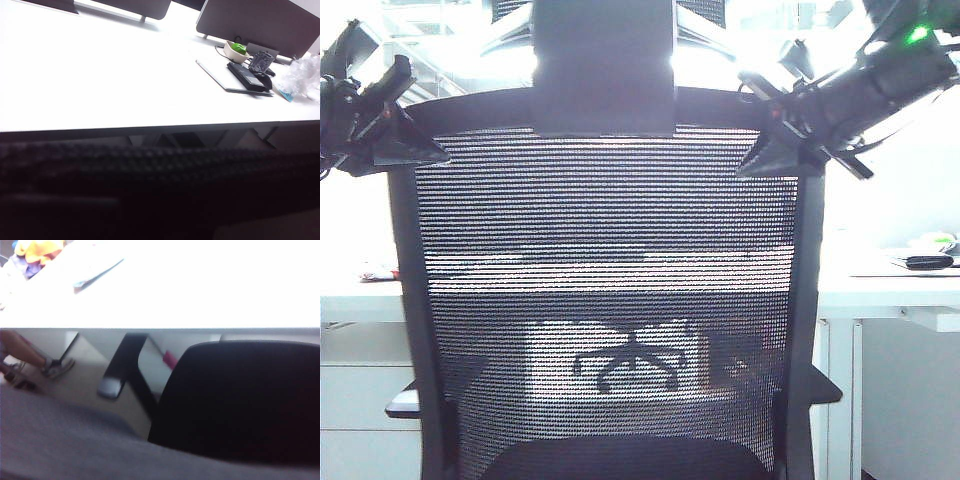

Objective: Push the black chair under the table.

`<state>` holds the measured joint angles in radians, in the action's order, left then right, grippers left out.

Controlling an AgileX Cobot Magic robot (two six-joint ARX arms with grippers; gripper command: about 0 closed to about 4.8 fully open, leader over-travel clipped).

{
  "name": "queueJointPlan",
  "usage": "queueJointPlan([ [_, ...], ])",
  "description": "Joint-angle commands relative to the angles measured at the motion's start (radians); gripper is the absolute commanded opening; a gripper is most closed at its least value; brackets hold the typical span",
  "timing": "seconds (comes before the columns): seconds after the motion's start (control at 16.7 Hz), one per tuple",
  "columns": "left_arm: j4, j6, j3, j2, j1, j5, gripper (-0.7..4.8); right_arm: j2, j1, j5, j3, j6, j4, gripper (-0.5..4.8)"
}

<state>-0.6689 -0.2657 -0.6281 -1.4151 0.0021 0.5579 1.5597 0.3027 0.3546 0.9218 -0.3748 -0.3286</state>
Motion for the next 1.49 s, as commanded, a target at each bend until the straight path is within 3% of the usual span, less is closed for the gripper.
queueJointPlan([
  [0.06,-0.030,0.005,-0.052,-0.050,0.005,-0.037,-0.06,0.000,-0.003,-0.013,0.025,0.015,-0.077,-0.06],
  [0.24,-0.070,-0.001,-0.102,-0.131,0.005,0.003,-0.06,0.006,-0.003,-0.023,0.025,0.026,-0.090,-0.06],
  [1.49,-0.119,0.030,-0.274,-0.289,-0.001,-0.023,-0.06,0.221,-0.027,-0.012,0.254,0.046,-0.118,-0.06],
])
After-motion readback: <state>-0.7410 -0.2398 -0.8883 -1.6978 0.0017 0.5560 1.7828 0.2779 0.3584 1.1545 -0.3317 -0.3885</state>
